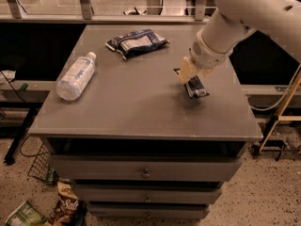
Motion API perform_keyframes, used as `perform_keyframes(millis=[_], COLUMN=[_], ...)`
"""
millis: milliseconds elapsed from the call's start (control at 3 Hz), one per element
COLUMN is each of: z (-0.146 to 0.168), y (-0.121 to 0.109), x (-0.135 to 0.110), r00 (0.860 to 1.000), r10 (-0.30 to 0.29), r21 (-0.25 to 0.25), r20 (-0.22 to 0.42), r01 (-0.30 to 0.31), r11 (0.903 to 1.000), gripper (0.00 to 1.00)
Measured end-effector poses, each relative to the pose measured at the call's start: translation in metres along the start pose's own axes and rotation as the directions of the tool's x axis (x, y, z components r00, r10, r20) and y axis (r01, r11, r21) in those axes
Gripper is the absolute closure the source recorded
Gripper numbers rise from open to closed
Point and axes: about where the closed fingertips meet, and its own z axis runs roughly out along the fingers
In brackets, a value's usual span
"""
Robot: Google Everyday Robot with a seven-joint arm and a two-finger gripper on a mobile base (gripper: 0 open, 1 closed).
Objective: Move rxbar blueberry near blue chip bag
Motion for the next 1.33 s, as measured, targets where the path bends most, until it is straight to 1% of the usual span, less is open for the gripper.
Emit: perform_keyframes(millis=[333, 667, 1000, 1333], z=[-0.019, -0.019, -0.001, 0.017], y=[0.003, 0.003, 0.016, 0.033], x=[-0.031, -0.031, -0.057, -0.095], r00=[0.988, 0.988, 0.983, 0.974], r10=[-0.125, -0.125, -0.146, -0.178], r21=[-0.027, -0.027, 0.004, 0.017], r20=[0.086, 0.086, 0.108, 0.141], r01=[0.128, 0.128, 0.146, 0.178], r11=[0.9914, 0.9914, 0.9893, 0.9839], gripper=[1.0, 1.0, 1.0, 1.0])
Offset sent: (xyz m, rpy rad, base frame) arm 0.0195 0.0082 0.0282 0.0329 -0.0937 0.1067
